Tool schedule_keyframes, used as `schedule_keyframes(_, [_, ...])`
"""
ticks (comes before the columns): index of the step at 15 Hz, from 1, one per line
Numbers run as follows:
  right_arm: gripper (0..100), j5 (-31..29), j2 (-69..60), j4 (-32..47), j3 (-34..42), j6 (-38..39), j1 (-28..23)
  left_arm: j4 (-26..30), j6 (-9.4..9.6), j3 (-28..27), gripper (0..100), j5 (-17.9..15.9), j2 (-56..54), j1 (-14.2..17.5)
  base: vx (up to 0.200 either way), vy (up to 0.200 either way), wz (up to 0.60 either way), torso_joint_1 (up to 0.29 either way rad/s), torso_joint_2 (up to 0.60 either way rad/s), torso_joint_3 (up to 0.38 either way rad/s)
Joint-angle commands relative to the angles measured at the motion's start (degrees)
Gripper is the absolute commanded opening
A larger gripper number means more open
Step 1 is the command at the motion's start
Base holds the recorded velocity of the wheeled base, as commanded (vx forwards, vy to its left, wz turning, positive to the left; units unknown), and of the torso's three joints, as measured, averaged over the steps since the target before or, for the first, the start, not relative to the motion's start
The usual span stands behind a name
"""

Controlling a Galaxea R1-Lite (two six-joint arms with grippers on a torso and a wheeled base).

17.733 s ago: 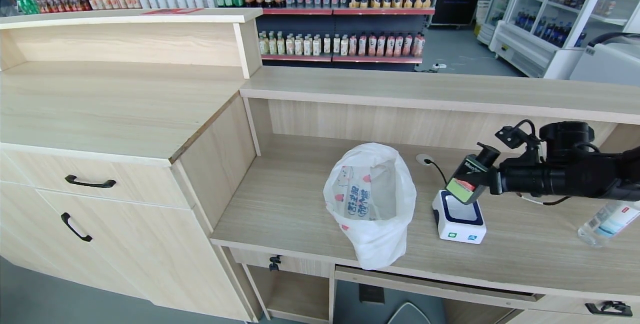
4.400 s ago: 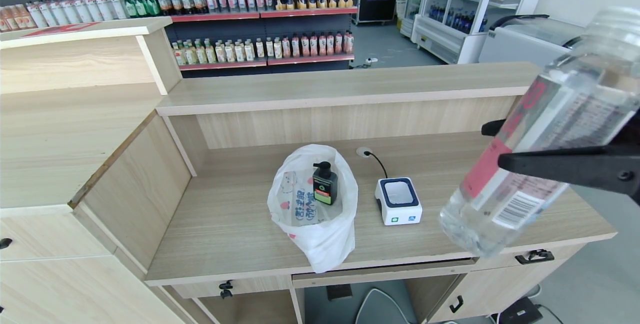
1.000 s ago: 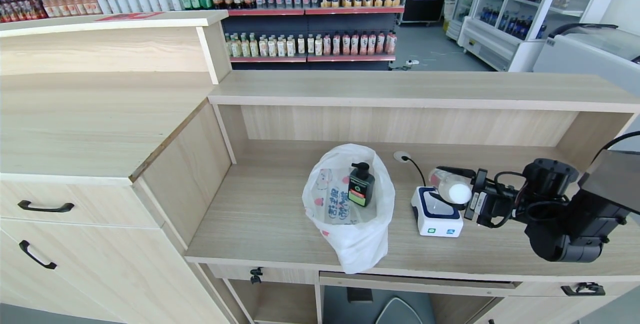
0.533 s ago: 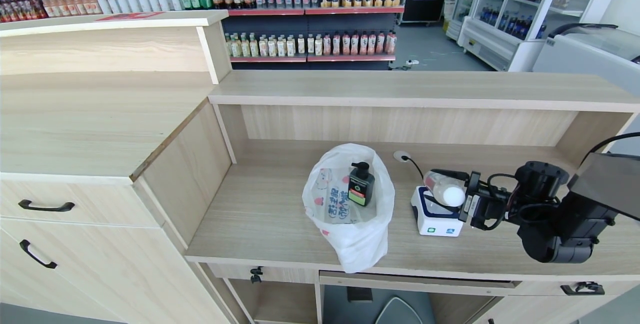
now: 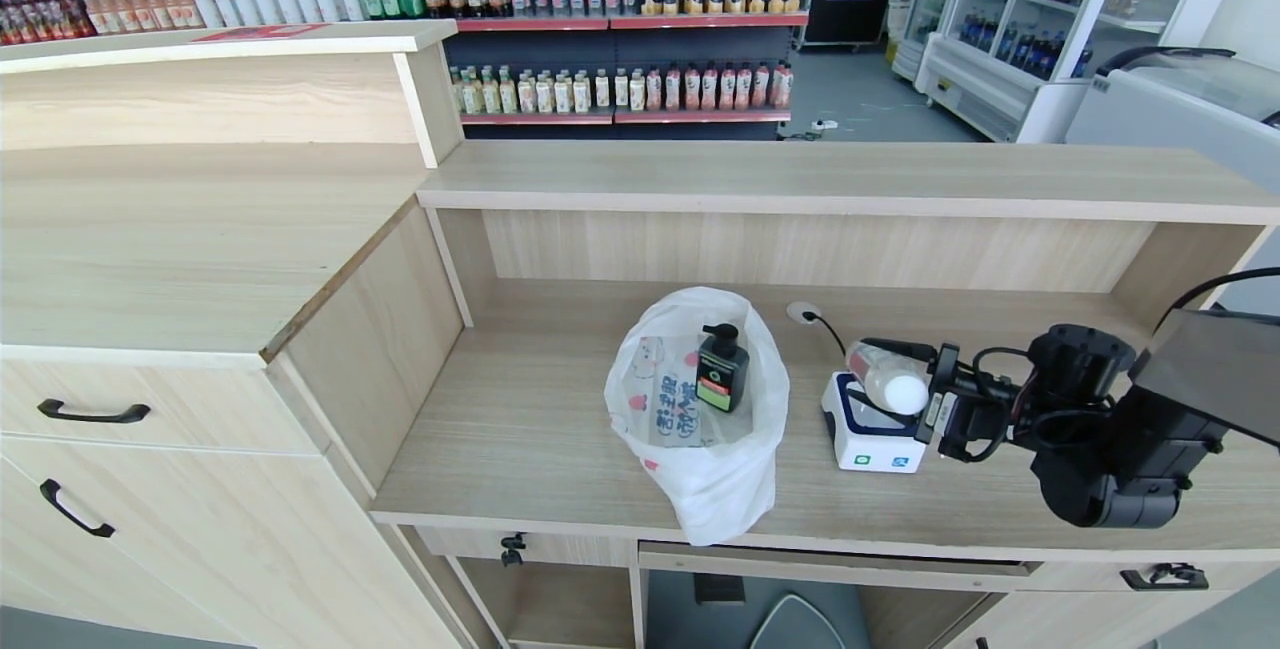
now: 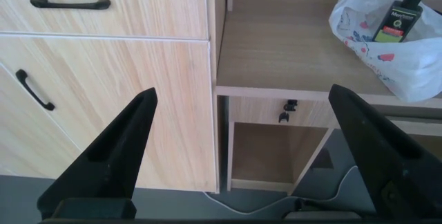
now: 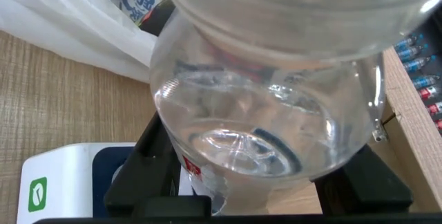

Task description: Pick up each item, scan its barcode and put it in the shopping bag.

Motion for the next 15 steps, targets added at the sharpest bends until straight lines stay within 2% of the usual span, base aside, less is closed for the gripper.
schedule_keyframes(1, [0, 0.0, 1.0, -0.6, -0.4, 0.2, 0.1, 0.0, 0.00, 0.0, 100, 0.0, 0.0, 0.0, 0.000, 0.000, 0.00, 0.000, 0.00, 0.000])
schedule_keyframes(9, [0, -0.1, 2.2, -0.6, -1.2, 1.2, 0.0, 0.0, 0.00, 0.0, 100, 0.0, 0.0, 0.0, 0.000, 0.000, 0.00, 0.000, 0.00, 0.000])
schedule_keyframes(12, [0, -0.1, -2.9, -0.7, -1.9, 9.8, 0.0, 0.0, 0.00, 0.0, 100, 0.0, 0.0, 0.0, 0.000, 0.000, 0.00, 0.000, 0.00, 0.000])
schedule_keyframes(15, [0, -4.1, -17.2, 2.3, 2.2, 29.8, -3.6, 0.0, 0.00, 0.0, 100, 0.0, 0.0, 0.0, 0.000, 0.000, 0.00, 0.000, 0.00, 0.000])
